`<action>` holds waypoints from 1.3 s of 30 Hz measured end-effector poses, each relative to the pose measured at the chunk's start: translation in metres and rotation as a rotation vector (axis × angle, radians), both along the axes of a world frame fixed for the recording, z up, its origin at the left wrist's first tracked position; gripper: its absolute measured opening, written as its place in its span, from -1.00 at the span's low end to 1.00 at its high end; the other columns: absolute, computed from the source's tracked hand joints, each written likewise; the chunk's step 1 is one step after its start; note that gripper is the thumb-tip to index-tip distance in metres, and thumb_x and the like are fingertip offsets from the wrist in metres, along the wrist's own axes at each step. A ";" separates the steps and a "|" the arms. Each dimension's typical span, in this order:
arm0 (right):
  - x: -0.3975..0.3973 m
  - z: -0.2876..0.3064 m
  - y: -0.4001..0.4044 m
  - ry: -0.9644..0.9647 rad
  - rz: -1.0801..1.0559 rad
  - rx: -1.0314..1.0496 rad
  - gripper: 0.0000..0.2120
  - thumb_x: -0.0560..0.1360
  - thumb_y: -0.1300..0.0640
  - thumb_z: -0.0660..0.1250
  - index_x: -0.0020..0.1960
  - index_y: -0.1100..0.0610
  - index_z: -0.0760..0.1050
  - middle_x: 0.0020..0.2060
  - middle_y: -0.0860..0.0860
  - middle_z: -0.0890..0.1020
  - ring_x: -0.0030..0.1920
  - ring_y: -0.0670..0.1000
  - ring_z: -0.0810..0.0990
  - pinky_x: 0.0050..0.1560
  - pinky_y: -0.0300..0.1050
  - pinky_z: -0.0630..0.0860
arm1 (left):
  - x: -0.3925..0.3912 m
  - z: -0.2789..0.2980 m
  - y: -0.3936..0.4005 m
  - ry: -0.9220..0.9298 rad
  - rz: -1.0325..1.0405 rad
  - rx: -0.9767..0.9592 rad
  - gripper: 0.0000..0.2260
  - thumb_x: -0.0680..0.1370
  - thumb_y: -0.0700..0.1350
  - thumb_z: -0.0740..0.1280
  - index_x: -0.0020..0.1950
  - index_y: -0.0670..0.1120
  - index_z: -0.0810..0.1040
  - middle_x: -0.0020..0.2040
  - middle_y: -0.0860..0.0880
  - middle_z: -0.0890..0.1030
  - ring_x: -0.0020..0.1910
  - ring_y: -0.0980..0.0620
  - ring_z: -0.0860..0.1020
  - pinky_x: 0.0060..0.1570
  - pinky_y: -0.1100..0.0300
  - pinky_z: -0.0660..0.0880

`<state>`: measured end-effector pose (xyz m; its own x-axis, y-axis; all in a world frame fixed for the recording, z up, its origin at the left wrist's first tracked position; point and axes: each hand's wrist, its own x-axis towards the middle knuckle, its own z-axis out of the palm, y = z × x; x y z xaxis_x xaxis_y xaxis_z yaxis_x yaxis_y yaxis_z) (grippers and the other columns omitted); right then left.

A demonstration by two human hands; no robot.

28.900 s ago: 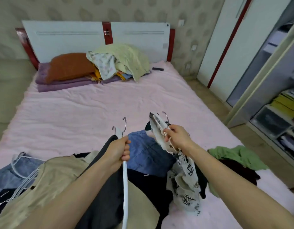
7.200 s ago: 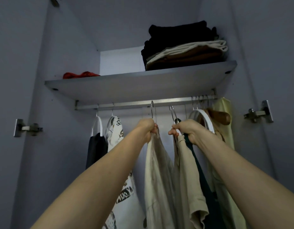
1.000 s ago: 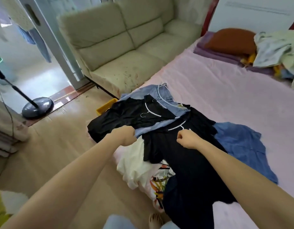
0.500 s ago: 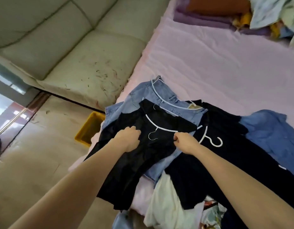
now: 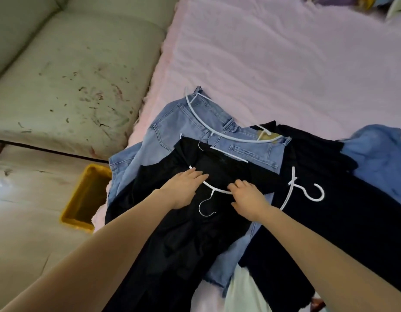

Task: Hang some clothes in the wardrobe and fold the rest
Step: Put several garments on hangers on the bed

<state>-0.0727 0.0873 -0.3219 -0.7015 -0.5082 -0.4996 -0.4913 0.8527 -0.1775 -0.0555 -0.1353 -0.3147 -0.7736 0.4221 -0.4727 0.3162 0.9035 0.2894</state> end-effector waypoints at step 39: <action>-0.174 -0.005 -0.076 -0.179 -0.508 -0.581 -0.77 0.60 0.21 0.20 -0.09 0.31 0.58 -0.31 0.13 0.57 -0.36 0.01 0.48 -0.27 -0.19 0.41 | -0.064 0.037 0.007 -0.165 -0.114 0.452 -0.74 0.57 0.05 0.29 0.05 -0.09 0.64 -0.15 0.00 0.54 -0.17 0.14 0.46 -0.11 0.25 0.42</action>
<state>-0.2466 0.0113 -0.3271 -0.8515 -0.3615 -0.3798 0.0116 0.7112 -0.7029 -0.1198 -0.1283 -0.2773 -0.6412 0.6903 -0.3351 0.3226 0.6387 0.6986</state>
